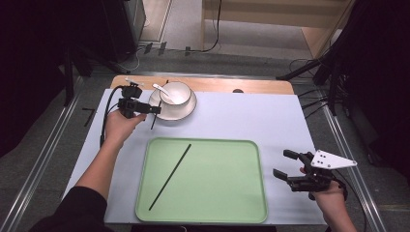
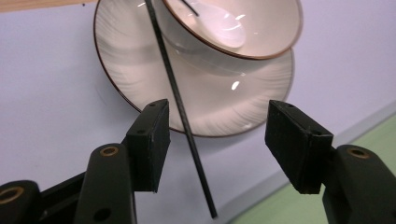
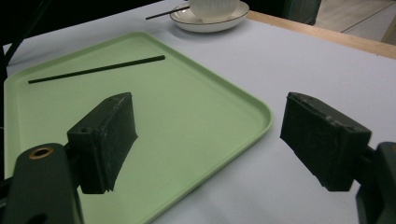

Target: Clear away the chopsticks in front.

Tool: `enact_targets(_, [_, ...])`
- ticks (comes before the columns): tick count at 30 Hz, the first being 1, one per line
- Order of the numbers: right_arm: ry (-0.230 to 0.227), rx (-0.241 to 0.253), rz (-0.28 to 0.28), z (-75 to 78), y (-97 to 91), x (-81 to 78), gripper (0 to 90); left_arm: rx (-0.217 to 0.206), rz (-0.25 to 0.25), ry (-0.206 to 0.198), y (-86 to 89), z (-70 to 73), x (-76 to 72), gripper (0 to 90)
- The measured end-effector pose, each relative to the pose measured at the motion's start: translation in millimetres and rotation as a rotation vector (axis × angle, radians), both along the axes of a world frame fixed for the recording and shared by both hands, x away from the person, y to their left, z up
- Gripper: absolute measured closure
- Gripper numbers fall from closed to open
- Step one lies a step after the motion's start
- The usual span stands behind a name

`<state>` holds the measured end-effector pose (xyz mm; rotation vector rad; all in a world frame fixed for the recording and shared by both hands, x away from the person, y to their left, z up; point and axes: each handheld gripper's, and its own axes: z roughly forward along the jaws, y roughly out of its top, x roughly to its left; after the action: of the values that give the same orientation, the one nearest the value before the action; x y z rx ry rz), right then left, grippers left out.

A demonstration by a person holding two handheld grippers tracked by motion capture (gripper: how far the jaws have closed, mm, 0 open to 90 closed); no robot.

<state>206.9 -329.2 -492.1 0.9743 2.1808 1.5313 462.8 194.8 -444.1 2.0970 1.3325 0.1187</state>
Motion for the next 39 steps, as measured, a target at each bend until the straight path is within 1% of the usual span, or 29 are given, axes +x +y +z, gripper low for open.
enact_targets(1, [0.0, -0.001, 0.0, -0.1, -0.3, -0.1, 18.4, -0.001, 0.002, 0.007, -0.7, -1.3, 4.1, 43.1])
enact_targets(3, [-0.002, -0.001, -0.001, -0.1, -0.7, -0.3, 18.4, 0.02, 0.004, 0.015, -2.9, -3.8, 10.9, 44.0])
enact_targets(5, [0.001, 0.001, -0.002, -0.1, -1.1, -0.6, 18.4, 0.04, 0.011, 0.004, -4.9, -6.5, 16.0, 45.9])
enact_targets(6, [0.001, 0.001, -0.003, -0.3, -1.2, -0.7, 18.4, 0.043, 0.019, -0.004, -4.8, -8.6, 18.2, 47.0])
enact_targets(7, [0.002, 0.002, -0.004, -0.3, -1.4, -0.9, 18.4, 0.037, 0.028, 0.001, -4.3, -10.6, 20.7, 48.4])
enact_targets(9, [0.001, 0.004, -0.009, -0.1, -2.0, -1.4, 18.4, 0.046, 0.031, 0.018, -5.1, -14.3, 25.4, 51.3])
enact_targets(10, [-0.001, 0.002, -0.008, -0.2, -2.5, -1.4, 18.4, 0.053, 0.025, 0.015, -6.3, -15.6, 26.7, 52.7])
enact_targets(11, [-0.002, 0.002, -0.008, -0.2, -2.8, -1.4, 18.4, 0.078, 0.019, 0.009, -8.7, -17.0, 28.0, 53.9])
enact_targets(12, [0.001, 0.002, -0.011, -0.3, -3.1, -1.8, 18.4, 0.089, 0.016, 0.006, -10.5, -18.1, 29.0, 55.8])
enact_targets(13, [0.002, 0.004, -0.012, -0.4, -3.4, -1.9, 18.4, 0.088, 0.019, 0.004, -12.5, -19.2, 29.6, 57.3])
enact_targets(15, [0.005, 0.006, -0.014, -0.5, -3.8, -2.3, 18.4, 0.104, 0.023, 0.005, -15.4, -22.3, 31.2, 60.8])
enact_targets(19, [0.006, 0.004, -0.017, -0.9, -5.2, -2.8, 18.4, 0.109, 0.027, 0.023, -17.4, -29.3, 34.3, 65.6])
enact_targets(21, [0.004, 0.006, -0.02, -1.1, -5.5, -3.2, 18.4, 0.126, 0.031, 0.03, -18.4, -32.3, 35.4, 67.8])
enact_targets(26, [0.002, 0.007, -0.021, -1.1, -6.4, -3.7, 18.4, 0.122, 0.055, 0.04, -20.3, -36.0, 36.6, 78.2])
enact_targets(27, [0.003, 0.007, -0.022, -1.0, -6.3, -3.8, 18.4, 0.13, 0.059, 0.04, -20.8, -35.8, 36.9, 79.9])
enact_targets(28, [0.002, 0.007, -0.021, -1.0, -6.3, -3.7, 18.4, 0.133, 0.061, 0.04, -21.0, -35.7, 36.9, 80.6])
enact_targets(33, [0.001, 0.007, -0.02, -1.0, -6.1, -3.4, 18.4, 0.123, 0.105, 0.052, -17.4, -35.2, 38.2, 84.3])
enact_targets(39, [0.002, 0.006, -0.019, -1.1, -5.9, -3.2, 18.4, 0.116, 0.125, 0.034, -13.9, -30.6, 37.8, 86.1])
